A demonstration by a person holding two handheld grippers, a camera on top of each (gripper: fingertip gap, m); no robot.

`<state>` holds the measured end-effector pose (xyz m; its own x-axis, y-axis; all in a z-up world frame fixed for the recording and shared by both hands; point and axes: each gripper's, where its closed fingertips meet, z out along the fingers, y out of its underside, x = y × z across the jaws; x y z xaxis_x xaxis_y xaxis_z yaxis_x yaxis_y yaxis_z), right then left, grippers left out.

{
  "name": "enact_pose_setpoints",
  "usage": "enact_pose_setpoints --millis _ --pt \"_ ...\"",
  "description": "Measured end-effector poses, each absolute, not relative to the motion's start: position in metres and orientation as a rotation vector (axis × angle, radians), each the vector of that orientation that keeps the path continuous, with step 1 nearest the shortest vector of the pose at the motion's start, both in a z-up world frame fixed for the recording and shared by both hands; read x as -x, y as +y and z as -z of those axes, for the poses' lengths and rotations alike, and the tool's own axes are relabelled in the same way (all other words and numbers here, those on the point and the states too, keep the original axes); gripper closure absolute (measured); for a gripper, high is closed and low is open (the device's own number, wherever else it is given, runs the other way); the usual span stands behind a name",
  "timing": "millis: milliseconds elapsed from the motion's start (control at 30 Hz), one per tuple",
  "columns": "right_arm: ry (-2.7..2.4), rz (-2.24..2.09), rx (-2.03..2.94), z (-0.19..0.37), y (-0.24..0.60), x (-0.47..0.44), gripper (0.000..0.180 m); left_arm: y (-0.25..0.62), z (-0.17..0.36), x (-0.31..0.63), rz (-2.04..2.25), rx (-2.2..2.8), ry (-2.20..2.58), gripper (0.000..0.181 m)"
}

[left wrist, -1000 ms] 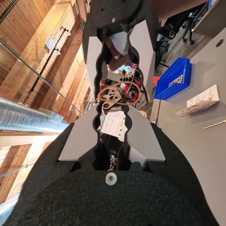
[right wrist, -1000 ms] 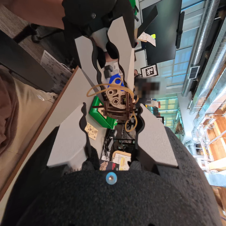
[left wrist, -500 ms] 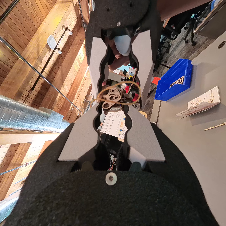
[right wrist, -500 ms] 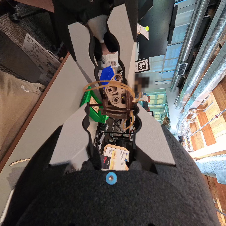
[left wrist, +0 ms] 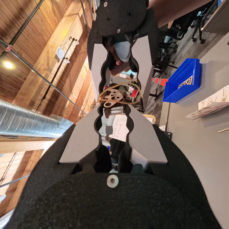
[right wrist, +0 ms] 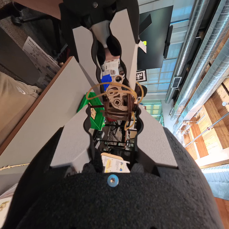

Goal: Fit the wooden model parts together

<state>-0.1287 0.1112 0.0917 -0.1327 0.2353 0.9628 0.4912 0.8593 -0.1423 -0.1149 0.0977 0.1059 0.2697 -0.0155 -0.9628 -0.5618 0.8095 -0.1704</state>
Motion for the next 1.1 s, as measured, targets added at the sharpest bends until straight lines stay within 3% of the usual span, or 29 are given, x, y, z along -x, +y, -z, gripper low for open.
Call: enact_pose_setpoints --millis 400,500,567,933,1100 --pt "-1.75 0.479 0.593 -0.083 0.127 0.122 0.11 0.108 -0.095 0.112 -0.628 0.536 1.315 0.148" --pt "-1.724 0.562 0.575 -0.088 0.132 0.119 0.125 0.112 -0.092 0.111 -0.679 0.54 1.326 0.148" --pt "-1.718 0.573 0.573 -0.089 0.133 0.118 0.125 0.113 -0.093 0.11 -0.702 0.529 1.313 0.148" --pt "-1.724 0.562 0.643 -0.082 0.136 0.119 0.1 0.118 -0.098 0.111 -0.651 0.583 1.286 0.148" --pt "-1.679 0.591 0.627 -0.085 0.138 0.121 0.104 0.118 -0.099 0.111 -0.648 0.591 1.277 0.148"
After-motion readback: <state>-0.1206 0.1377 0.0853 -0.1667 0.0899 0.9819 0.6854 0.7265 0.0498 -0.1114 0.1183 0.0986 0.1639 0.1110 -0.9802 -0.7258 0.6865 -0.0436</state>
